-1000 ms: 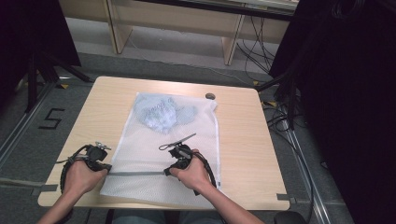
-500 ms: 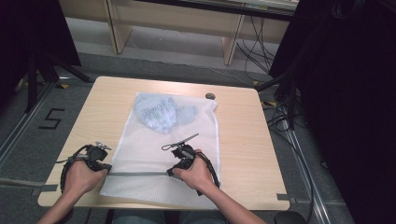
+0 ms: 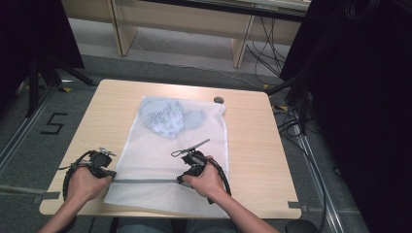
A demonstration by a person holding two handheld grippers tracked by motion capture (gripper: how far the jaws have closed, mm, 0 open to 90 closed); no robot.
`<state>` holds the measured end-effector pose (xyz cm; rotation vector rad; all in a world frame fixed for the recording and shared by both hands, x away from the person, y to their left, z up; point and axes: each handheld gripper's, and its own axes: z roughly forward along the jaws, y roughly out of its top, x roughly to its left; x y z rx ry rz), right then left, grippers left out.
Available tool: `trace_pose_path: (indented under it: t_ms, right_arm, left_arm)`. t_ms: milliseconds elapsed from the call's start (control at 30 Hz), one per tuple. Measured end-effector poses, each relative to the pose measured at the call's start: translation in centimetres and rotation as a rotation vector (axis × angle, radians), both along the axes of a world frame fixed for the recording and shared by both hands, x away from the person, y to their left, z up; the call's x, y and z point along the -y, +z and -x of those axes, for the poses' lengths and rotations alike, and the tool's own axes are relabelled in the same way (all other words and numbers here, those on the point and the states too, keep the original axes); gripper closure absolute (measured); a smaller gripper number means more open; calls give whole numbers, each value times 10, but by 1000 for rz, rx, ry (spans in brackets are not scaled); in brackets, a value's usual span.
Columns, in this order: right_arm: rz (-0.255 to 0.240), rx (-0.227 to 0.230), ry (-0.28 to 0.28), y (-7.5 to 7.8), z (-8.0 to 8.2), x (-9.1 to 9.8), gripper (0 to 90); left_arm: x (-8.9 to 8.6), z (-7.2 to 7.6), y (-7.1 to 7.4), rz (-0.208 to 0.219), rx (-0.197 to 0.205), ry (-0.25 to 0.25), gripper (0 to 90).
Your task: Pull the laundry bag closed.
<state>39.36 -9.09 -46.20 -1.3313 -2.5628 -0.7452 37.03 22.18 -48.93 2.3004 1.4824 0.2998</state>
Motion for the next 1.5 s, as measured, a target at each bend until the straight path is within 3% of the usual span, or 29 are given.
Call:
trace_pose_path:
  t_ms: [33, 67, 100, 433, 467, 500, 533, 567, 633, 667, 700, 767, 800, 900, 933, 1033, 1067, 1167, 1267, 1400, 1500]
  right_arm:
    - [0, 0, 0, 0, 0, 0, 871]
    - [-2, -28, -38, 0, 2, -1, 871]
    - [-10, -17, -9, 0, 1, 1, 872]
    - [-10, -30, -28, -2, 1, 9, 871]
    - [32, -20, -6, -2, 0, 13, 871]
    - [10, -19, -2, -3, 0, 14, 871]
    - [20, -6, 7, -4, 0, 16, 871]
    - [11, -16, 3, -3, 0, 16, 871]
    - [13, -12, 1, -4, 0, 18, 871]
    - [13, -12, 1, -4, 0, 18, 871]
    - [20, -16, -4, -4, 0, 19, 871]
    - [21, -17, -8, -4, 1, 20, 871]
    - [16, -13, -13, -4, 1, 21, 871]
    - [20, -10, 3, -4, 0, 23, 871]
    - [18, -15, -7, -4, 0, 23, 871]
    - [24, -17, -4, -3, 0, 25, 871]
    - [27, -20, -10, -4, 1, 26, 871]
    - [29, -12, -17, -5, 1, 27, 871]
    - [24, -35, -20, -2, 2, 27, 871]
    - [25, -16, -11, -3, 2, 28, 871]
    - [29, -30, -19, -2, 2, 29, 871]
  left_arm:
    - [0, 0, 0, 0, 0, 0, 898]
    - [0, 0, 0, 1, 0, 1, 898]
    - [0, 0, -1, 10, 5, 10, 898]
    - [0, 0, -1, 9, 5, 8, 898]
    - [0, 0, 0, 1, -2, -2, 897]
    - [0, 0, -1, 12, 13, 2, 898]
    - [0, 0, -2, 14, 21, 4, 898]
    - [0, 0, 0, 1, -1, 0, 898]
    - [0, 0, 0, 2, 0, 0, 898]
    - [0, 0, -2, 14, 19, 3, 898]
    - [0, 0, 0, 2, 1, 1, 898]
    - [0, 0, -2, 14, 18, 3, 898]
    - [0, 0, 0, 2, -1, 0, 898]
    - [0, 0, -2, 22, 23, 9, 898]
    - [0, 0, 0, 5, 3, -2, 898]
    - [0, 0, -2, 15, 20, 5, 897]
    - [0, 0, -1, 11, 7, 11, 898]
    - [0, 0, -2, 14, 18, 2, 898]
    - [-1, 0, 0, 4, -1, -4, 898]
    - [0, 0, -2, 17, 15, 4, 898]
    - [0, 0, -1, 7, 6, 0, 898]
